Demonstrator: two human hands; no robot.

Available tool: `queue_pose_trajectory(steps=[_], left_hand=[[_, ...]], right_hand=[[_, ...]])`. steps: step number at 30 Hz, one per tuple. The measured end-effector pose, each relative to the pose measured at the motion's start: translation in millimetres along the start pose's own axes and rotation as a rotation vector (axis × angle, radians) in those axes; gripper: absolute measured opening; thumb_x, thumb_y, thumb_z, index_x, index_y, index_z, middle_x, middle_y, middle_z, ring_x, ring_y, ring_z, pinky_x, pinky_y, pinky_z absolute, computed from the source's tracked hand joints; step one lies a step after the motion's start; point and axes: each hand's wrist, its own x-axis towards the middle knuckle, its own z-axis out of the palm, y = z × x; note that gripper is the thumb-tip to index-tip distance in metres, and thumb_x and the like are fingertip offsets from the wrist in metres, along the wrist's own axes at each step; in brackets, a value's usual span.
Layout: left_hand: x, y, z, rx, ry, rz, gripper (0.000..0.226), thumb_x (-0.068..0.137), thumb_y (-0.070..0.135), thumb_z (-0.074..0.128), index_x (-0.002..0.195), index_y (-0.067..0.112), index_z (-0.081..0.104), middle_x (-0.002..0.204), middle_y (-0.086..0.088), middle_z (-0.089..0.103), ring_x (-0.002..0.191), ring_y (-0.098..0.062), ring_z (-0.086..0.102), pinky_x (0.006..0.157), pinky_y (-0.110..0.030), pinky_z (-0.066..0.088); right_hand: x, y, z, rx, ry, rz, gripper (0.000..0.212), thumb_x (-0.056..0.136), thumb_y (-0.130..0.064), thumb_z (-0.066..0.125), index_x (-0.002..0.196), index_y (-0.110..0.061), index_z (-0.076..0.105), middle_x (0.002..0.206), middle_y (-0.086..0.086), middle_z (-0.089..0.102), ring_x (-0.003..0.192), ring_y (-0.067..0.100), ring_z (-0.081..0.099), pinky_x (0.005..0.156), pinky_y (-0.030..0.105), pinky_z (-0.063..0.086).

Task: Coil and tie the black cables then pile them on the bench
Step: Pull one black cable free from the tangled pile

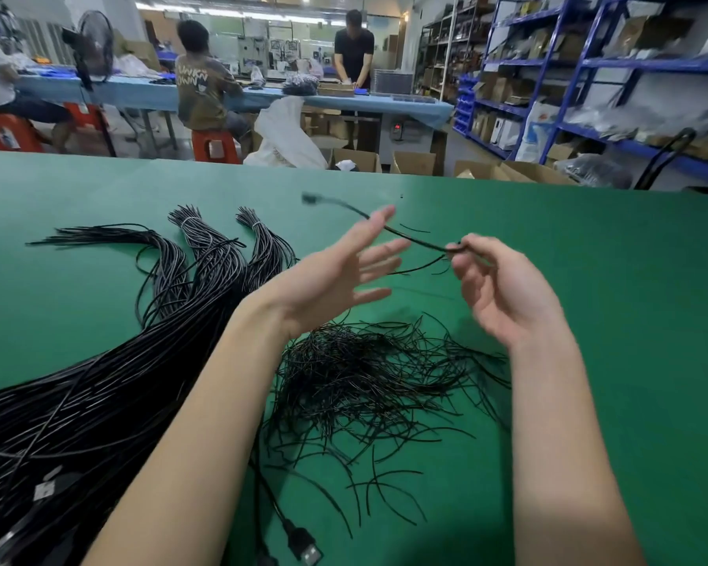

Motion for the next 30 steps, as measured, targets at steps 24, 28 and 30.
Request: queue_pose_trajectory(steps=[24, 28, 30], left_hand=[[10, -20, -9, -0.601, 0.267, 0.252, 0.052, 0.111, 0.036, 0.024, 0.128, 0.006, 0.062, 0.128, -0.011, 0.069, 0.124, -0.024, 0.063, 0.106, -0.033, 0.049], [6, -18, -5, -0.426, 0.129, 0.183, 0.063, 0.108, 0.044, 0.023, 0.118, 0.009, 0.074, 0.123, -0.012, 0.071, 0.118, -0.024, 0.067, 0.1, -0.032, 0.054], [0, -16, -10, -0.293, 0.004, 0.089, 0.064, 0.106, 0.047, 0.026, 0.111, 0.009, 0.078, 0.114, -0.013, 0.074, 0.107, -0.024, 0.072, 0.09, -0.031, 0.058]], right_hand=[[17, 66, 5, -1.16, -0.442, -0.203, 0.027, 0.093, -0.055, 0.065, 0.08, -0.035, 0.077, 0.056, -0.009, 0.061, 0.052, 0.005, 0.048, 0.059, 0.026, 0.042], [19, 72, 12, -1.432, -0.33, -0.257, 0.044, 0.082, -0.08, 0.052, 0.078, -0.042, 0.073, 0.066, -0.004, 0.07, 0.058, 0.009, 0.059, 0.063, 0.03, 0.046], [22, 69, 14, -1.578, -0.293, -0.232, 0.065, 0.07, -0.093, 0.038, 0.076, -0.038, 0.072, 0.065, -0.01, 0.07, 0.067, 0.009, 0.065, 0.064, 0.029, 0.047]])
